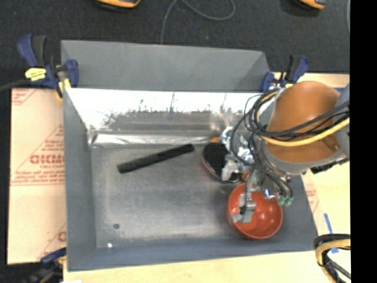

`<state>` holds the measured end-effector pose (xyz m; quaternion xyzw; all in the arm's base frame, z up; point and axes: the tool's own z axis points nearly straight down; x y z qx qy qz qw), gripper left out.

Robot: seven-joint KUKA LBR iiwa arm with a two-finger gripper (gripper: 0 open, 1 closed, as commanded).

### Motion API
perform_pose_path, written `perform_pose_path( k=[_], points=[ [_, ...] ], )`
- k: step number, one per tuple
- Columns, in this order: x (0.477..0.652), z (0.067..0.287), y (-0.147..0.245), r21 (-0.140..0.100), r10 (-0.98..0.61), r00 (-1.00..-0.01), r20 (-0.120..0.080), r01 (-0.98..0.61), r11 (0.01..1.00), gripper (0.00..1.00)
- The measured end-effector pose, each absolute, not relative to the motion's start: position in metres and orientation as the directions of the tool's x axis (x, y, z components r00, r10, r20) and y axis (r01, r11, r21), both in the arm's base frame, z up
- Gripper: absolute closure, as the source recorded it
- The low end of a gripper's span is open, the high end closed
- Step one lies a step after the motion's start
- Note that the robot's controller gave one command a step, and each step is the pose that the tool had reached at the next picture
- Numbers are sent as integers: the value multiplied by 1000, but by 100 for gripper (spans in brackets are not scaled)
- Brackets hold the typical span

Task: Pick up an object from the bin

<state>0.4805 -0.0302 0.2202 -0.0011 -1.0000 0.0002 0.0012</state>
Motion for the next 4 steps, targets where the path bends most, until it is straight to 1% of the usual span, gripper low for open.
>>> perform_pose_path(
  k=[1,2,3,4],
  points=[
    [478,207,-34,0,96,-995,5,96,995,0],
    [486,198,-32,-1,144,-990,5,144,990,0],
    [489,213,-44,-1,68,-998,10,68,998,0],
    [496,207,-59,1,-144,-989,9,-144,990,0]
  ],
)
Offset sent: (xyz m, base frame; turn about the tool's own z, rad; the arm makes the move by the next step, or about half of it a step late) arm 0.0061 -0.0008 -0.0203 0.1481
